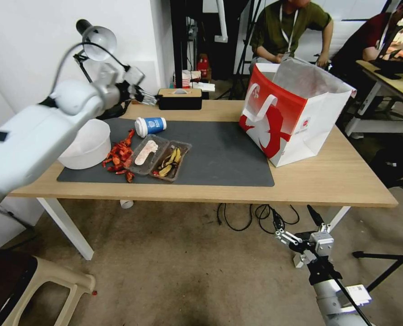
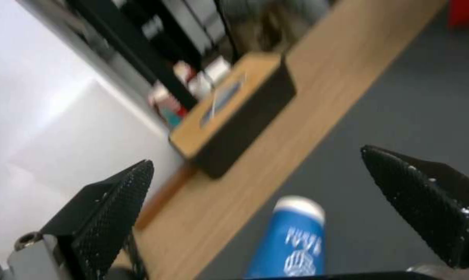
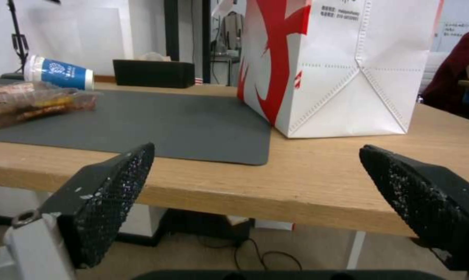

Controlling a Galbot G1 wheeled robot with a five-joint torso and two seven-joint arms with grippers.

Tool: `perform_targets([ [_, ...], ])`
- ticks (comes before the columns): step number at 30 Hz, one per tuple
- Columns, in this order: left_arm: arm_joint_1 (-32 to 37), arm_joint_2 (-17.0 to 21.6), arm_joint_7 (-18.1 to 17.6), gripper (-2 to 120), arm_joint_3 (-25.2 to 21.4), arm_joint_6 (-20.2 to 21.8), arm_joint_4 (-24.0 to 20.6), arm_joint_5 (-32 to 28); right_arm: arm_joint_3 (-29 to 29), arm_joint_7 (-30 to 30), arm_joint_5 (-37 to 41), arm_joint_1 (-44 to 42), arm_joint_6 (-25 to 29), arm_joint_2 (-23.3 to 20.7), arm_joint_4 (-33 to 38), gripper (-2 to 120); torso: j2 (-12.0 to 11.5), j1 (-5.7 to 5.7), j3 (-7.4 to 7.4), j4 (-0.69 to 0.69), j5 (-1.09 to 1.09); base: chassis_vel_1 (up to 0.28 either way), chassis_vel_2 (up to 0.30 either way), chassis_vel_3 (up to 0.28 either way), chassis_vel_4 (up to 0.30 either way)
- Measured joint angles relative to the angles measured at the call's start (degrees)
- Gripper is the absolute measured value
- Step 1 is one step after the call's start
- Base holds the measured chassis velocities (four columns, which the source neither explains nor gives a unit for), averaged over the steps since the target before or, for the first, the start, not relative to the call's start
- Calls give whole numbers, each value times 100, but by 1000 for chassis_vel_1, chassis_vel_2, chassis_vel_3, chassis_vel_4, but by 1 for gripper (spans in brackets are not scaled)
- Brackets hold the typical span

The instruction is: Pick up the trash from the table and place it into the takeout bag.

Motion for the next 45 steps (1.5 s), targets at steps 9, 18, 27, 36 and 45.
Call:
perform_targets([
  [9,-616,-938,423,100,690,561,1194,862,58,45,-28,-1,13,9,-74,100,1,-1,-1,-4,2,0,0,0,0],
  [18,-832,-1435,1028,100,1054,430,2495,1419,66,136,38,68,-9,-47,-171,100,1,-1,-1,-2,1,0,0,0,0],
  [27,-743,-1673,1299,100,1161,334,3163,1811,61,155,158,99,-19,-140,-257,100,1,-1,-1,-4,0,0,0,0,0],
  [36,-604,-1692,1339,100,1161,375,3203,1787,56,179,198,122,-4,-194,-351,100,2,-1,-2,-5,2,0,0,0,0],
  [45,-526,-1579,1244,100,1133,490,3461,1758,-190,220,247,366,-136,-399,-370,100,2,-1,-1,-2,0,0,0,0,0],
])
